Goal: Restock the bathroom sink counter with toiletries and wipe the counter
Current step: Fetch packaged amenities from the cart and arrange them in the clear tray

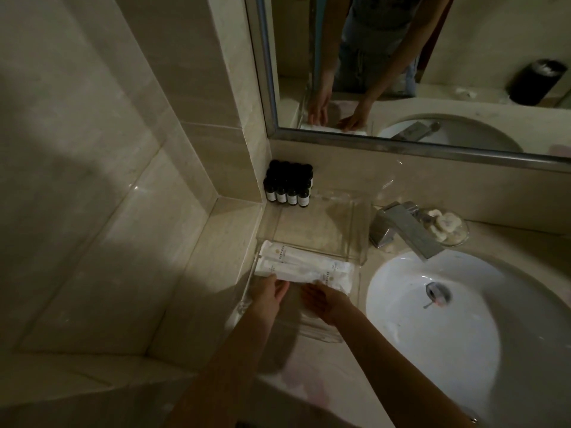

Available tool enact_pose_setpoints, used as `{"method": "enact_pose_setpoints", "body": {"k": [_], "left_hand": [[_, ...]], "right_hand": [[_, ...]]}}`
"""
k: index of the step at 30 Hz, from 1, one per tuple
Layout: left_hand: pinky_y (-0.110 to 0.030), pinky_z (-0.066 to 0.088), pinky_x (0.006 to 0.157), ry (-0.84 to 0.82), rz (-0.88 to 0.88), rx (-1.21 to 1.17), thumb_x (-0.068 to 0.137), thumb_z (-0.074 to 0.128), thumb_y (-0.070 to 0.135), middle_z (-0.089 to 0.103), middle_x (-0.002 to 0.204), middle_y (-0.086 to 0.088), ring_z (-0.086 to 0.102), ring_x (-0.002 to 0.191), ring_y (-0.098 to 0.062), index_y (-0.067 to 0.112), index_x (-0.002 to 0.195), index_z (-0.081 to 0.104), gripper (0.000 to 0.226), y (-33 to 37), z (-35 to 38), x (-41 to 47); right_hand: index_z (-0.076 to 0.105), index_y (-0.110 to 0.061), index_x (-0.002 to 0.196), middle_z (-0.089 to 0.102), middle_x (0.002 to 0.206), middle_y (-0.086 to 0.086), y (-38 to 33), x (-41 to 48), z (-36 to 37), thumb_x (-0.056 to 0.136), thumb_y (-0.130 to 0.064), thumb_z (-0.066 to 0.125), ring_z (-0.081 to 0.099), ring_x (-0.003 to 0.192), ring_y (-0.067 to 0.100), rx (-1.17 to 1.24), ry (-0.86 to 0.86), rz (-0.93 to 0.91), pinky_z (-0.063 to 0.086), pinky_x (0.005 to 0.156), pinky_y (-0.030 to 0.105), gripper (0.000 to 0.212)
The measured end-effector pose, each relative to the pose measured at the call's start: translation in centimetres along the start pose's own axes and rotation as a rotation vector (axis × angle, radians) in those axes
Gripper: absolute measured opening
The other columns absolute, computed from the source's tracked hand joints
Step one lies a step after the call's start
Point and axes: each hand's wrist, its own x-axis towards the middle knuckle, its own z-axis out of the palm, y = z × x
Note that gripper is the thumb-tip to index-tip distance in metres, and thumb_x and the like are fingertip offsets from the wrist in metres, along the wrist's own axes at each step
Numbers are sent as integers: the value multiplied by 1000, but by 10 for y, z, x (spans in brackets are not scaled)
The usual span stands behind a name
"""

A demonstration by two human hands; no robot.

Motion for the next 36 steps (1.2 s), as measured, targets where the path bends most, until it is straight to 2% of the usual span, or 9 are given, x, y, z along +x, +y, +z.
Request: {"method": "enact_pose_setpoints", "body": {"k": [6,9,14,20,22,26,30,32,36], "left_hand": [[-41,47,101,-25,-32,56,94,52,2,54,129,-25,54,121,-34,-7,128,50,36,-1,-6,-4],[-42,49,96,-71,-30,92,94,53,4,54,130,-24,54,122,-34,-7,127,51,35,-5,-12,-14],[-41,46,103,-98,29,147,94,53,3,55,129,-23,54,121,-33,-8,126,52,34,-10,-20,-24],[-30,56,74,-103,235,284,90,61,2,63,101,-15,63,90,-28,5,102,58,13,-3,-27,-51],[-22,56,64,-112,312,308,89,62,2,65,91,-10,64,80,-24,9,97,58,12,-6,-38,-60],[-25,57,69,-88,419,351,89,62,0,67,93,-13,65,84,-26,4,108,60,19,-22,-66,-74],[-19,53,55,24,456,352,89,61,-3,69,80,-9,63,72,-25,2,98,64,11,-41,-90,-84],[-25,53,60,86,462,316,87,64,-1,71,72,-1,62,70,-25,8,91,68,11,-54,-101,-96],[-33,55,77,161,470,205,86,67,4,70,83,-6,66,76,-21,8,97,68,11,-78,-127,-132]], "right_hand": [[60,0,91,70,67,13,0,-8,-8,91,-10,61,68,61,22,-46,16,-36,57,51,31,11],[60,1,92,69,61,12,2,-13,-13,93,-11,59,68,53,21,-44,0,-23,57,47,31,11],[61,1,86,68,61,12,-1,-24,-20,93,-10,59,67,51,20,-15,-27,-54,56,50,30,13],[66,-6,103,73,97,10,-5,-49,-33,92,-16,61,68,91,22,-166,-98,-265,55,74,30,16],[67,-8,104,73,100,9,-5,-61,-36,93,-17,60,68,95,22,-194,-115,-326,54,79,29,16],[67,-10,106,73,102,8,0,-79,-40,94,-19,58,68,98,21,-255,-168,-354,53,82,29,18],[68,-11,104,73,100,8,9,-91,-39,94,-18,57,69,96,21,-367,-232,-363,53,88,33,16],[68,-11,104,73,99,8,17,-97,-37,95,-15,55,68,95,20,-434,-278,-347,53,87,31,16],[69,-10,102,72,98,8,47,-115,-27,94,-13,56,68,91,19,-542,-357,-304,54,81,27,15]]}}
